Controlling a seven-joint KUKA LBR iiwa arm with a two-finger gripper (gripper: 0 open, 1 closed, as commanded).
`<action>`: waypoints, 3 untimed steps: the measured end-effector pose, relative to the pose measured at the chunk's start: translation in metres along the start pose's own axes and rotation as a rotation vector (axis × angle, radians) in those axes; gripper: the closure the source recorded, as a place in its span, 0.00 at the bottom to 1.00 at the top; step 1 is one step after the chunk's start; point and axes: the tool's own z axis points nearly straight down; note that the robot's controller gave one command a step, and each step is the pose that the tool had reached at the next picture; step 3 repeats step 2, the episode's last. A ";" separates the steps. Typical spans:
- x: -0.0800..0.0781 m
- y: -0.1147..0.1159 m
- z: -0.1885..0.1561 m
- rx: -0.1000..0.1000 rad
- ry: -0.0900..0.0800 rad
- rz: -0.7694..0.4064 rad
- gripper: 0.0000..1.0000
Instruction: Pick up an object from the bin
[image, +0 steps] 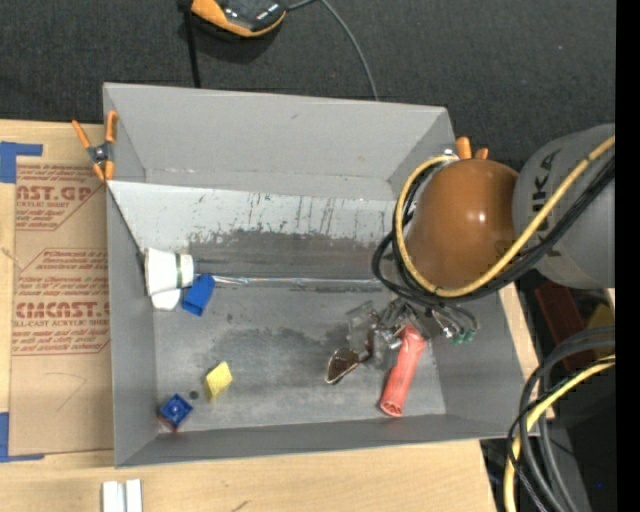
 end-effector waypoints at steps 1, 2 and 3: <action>-0.001 0.002 -0.022 -0.002 0.004 0.017 1.00; -0.003 0.003 -0.062 -0.002 0.004 0.004 1.00; -0.003 0.003 -0.062 -0.002 0.004 0.004 1.00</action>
Offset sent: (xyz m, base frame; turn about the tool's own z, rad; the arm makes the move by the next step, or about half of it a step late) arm 0.0022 0.0032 0.0779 -0.0054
